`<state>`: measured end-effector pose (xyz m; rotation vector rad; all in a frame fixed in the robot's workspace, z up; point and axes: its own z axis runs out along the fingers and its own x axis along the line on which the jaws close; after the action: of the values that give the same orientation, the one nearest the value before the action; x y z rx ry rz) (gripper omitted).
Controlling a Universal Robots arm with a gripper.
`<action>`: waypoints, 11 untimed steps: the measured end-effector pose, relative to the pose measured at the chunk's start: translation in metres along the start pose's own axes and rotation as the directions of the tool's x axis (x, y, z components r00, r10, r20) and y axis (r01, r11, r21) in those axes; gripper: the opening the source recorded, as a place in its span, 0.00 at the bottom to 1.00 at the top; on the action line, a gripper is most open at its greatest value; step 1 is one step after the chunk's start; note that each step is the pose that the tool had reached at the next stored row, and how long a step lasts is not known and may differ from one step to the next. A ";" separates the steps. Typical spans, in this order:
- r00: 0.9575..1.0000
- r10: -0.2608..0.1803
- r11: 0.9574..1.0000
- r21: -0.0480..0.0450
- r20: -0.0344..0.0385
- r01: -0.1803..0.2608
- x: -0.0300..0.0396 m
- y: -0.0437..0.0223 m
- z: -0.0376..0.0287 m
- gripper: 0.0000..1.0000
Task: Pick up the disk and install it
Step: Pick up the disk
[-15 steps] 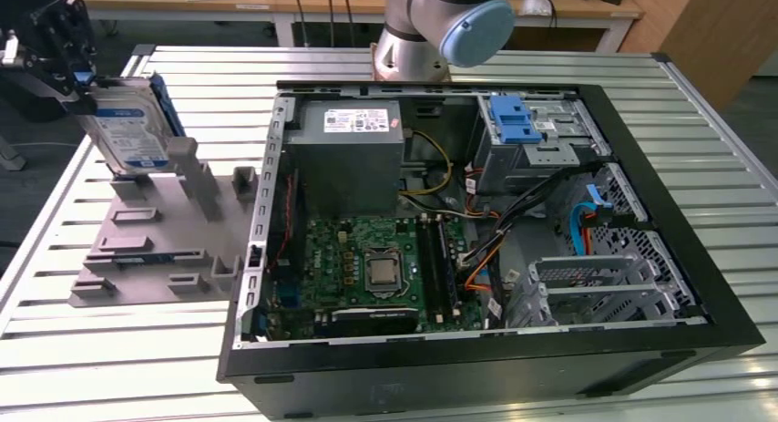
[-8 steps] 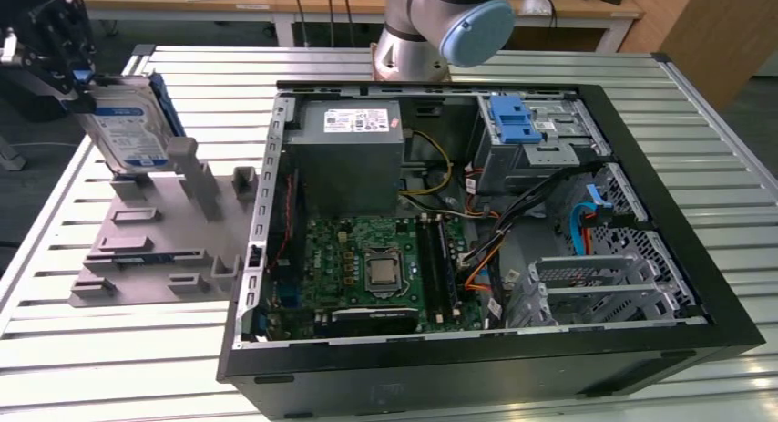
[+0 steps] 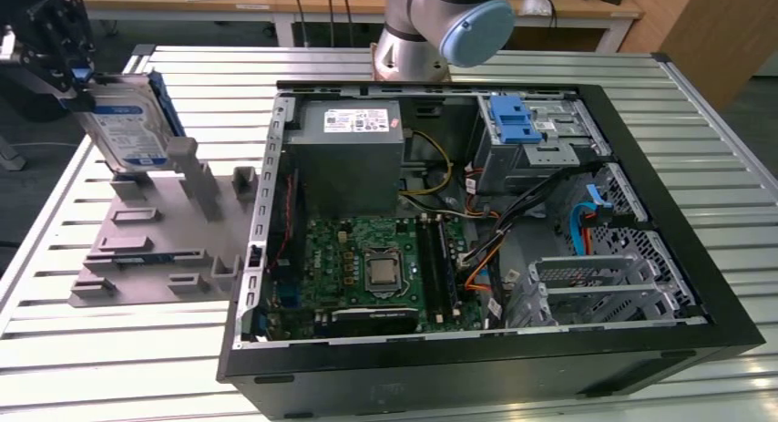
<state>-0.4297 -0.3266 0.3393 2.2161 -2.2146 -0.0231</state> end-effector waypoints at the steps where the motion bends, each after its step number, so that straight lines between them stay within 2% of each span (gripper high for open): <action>1: 1.000 0.000 1.000 0.000 0.000 0.000 0.0000 0.0000 -0.0003 0.36; 11: 1.000 0.000 1.000 0.000 0.001 0.000 0.0000 0.0000 -0.0027 0.36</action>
<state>-0.4297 -0.3266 0.3420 2.2165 -2.2149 -0.0242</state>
